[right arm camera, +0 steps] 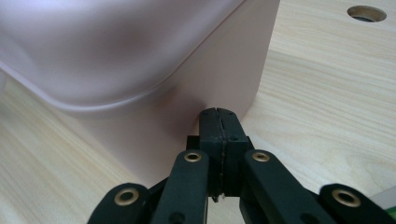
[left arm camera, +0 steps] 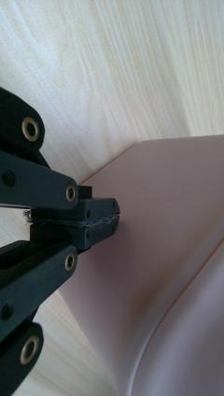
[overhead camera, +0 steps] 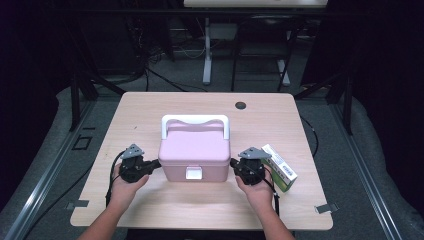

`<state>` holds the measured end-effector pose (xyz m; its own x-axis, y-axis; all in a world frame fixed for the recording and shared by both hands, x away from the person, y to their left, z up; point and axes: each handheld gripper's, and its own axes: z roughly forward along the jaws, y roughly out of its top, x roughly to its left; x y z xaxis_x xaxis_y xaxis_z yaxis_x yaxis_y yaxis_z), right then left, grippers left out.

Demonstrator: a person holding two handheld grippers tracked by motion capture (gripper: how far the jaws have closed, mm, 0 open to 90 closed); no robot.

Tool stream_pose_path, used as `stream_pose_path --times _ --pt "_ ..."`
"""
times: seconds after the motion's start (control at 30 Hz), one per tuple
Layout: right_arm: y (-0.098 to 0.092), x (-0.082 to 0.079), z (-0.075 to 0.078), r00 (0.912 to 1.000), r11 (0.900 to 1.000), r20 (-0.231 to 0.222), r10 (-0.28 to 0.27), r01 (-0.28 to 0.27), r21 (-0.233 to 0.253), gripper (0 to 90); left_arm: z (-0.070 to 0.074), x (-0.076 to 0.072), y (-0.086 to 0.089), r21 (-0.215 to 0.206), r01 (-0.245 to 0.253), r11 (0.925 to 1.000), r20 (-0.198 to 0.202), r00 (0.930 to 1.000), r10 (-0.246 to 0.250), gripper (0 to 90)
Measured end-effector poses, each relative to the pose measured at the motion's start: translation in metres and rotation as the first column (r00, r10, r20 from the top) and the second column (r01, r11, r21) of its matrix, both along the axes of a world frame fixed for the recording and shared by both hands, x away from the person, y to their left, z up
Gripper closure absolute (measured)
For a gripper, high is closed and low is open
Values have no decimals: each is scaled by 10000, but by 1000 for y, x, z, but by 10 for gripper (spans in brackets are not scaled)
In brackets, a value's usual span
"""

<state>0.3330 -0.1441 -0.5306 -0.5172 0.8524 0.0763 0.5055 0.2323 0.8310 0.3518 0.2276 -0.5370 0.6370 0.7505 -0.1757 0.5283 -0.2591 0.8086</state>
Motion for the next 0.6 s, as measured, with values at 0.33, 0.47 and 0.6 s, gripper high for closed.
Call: stream_pose_path --times 0.33,0.47,0.6 --pt "1 -12 4 9997 9989 -166 198 -204 -414 900 3 -10 -1 263 23 9997 -60 10000 -21 900" --pt "1 -13 5 9995 9990 -233 209 -218 -402 900 3 -16 0 267 98 9996 -54 9999 -97 900" --pt "3 -19 6 9993 9980 -256 268 -282 -558 900 4 -24 2 428 205 9989 -106 9997 -200 900"
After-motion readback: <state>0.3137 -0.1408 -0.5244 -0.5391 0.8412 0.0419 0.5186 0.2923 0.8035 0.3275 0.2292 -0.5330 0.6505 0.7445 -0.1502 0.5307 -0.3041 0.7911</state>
